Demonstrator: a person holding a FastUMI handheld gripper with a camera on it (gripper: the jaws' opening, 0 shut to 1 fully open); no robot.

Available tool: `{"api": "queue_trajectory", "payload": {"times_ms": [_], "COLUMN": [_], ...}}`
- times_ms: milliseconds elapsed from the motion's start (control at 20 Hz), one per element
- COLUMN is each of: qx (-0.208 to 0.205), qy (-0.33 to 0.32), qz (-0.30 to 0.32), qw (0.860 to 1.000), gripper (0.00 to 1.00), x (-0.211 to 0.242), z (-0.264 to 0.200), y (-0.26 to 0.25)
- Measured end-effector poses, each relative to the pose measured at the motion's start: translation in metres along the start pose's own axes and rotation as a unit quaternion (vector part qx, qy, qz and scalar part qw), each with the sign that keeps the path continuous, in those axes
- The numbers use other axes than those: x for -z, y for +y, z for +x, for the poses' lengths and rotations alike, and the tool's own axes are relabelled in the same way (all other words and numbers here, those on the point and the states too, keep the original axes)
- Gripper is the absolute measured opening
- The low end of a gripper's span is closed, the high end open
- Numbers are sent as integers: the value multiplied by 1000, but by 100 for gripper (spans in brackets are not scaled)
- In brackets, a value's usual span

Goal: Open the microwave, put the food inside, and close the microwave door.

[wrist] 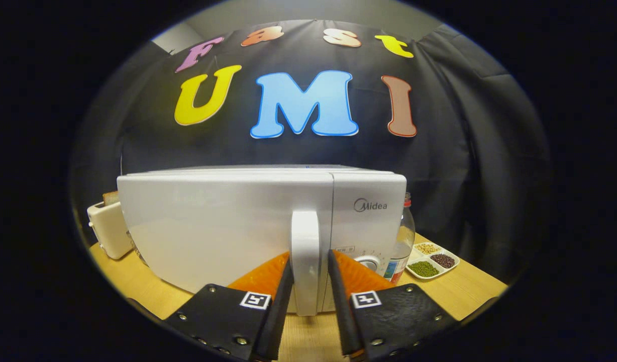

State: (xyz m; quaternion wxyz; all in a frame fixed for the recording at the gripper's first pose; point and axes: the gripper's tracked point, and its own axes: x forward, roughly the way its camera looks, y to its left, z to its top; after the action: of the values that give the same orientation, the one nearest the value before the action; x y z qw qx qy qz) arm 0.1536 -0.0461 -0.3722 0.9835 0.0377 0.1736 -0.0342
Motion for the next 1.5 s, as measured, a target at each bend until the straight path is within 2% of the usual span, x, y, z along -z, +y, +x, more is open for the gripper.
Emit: {"api": "queue_trajectory", "payload": {"times_ms": [50, 200, 250, 300, 350, 400, 450, 550, 750, 900, 1350, 1500], "qx": [3, -6, -14, -21, -27, -29, -27, -27, -27, -31, -120, -169], "qy": [12, 18, 18, 25, 27, 24, 21, 14, 23, 9, 14, 18], "qz": [-11, 1, 21, 40, 43, 37, 31, 17, 31, -10, 5, 10], "qw": [1000, 1000, 1000, 999, 998, 999, 999, 999, 999, 999, 993, 985], "gripper": [34, 36, 30, 29, 20, 20, 12, 12, 12, 12, 11, 11], "x": [9, 11, 10, 11, 11, 13, 12, 11, 13, 17, 35, 40], "z": [4, 2, 4, 1, 0, -1, -1, -2, -15, -44, -149, -187], "y": [0, -1, -1, -1, 1, 1, 3, 2, 3, 9, 56, 87]}}
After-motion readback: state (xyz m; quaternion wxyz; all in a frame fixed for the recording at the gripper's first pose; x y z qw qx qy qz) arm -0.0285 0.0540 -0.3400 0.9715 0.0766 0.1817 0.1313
